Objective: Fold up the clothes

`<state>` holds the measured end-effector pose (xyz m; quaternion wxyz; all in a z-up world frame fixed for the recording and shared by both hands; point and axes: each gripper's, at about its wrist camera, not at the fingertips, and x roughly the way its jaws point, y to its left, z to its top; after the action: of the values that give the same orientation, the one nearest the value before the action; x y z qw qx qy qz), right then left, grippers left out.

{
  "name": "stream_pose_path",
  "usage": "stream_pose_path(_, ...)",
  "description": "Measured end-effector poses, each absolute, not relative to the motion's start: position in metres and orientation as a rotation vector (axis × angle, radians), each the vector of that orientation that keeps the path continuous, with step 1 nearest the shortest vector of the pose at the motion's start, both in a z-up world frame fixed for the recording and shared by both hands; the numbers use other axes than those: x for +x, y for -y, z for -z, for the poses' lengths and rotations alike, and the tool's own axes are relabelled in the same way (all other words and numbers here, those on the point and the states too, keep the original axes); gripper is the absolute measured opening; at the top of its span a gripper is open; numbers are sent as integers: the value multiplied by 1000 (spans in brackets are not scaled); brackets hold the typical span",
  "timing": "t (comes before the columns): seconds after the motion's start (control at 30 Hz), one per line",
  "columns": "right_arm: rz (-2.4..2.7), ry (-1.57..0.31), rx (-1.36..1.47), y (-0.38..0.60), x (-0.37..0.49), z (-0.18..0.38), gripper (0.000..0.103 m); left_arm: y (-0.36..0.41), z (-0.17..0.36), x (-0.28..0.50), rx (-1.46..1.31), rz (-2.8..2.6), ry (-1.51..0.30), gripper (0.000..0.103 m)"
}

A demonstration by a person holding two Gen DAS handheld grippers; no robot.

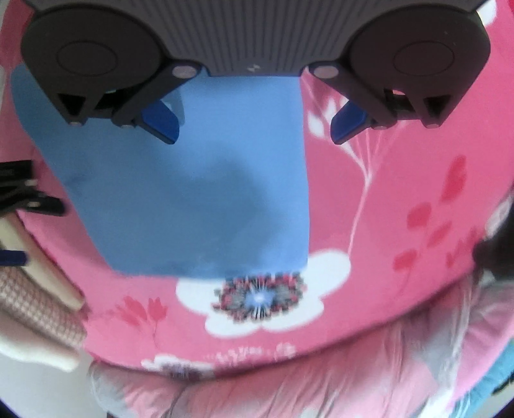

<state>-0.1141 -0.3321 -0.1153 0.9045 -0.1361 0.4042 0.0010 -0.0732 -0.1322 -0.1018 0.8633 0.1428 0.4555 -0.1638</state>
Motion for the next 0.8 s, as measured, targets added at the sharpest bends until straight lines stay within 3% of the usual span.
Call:
stream_pose_path(0.2, -98, -786, -325, 321, -70, 135, 98, 146, 106, -65, 280, 365, -929, 93)
stream_pose_path(0.3, -61, -850, -293, 343, -60, 145, 97, 152, 113, -61, 248, 367, -959, 81)
stream_pose_path(0.47, 29, -828, -292, 354, -60, 129, 95, 154, 116, -59, 230, 343, -967, 73)
stream_pose_path(0.67, -49, -844, -56, 367, -74, 115, 75, 155, 114, -57, 269, 345, -965, 57)
stream_pose_path(0.8, -33, -866, 223, 393, -81, 109, 52, 164, 103, -46, 198, 426, -959, 53)
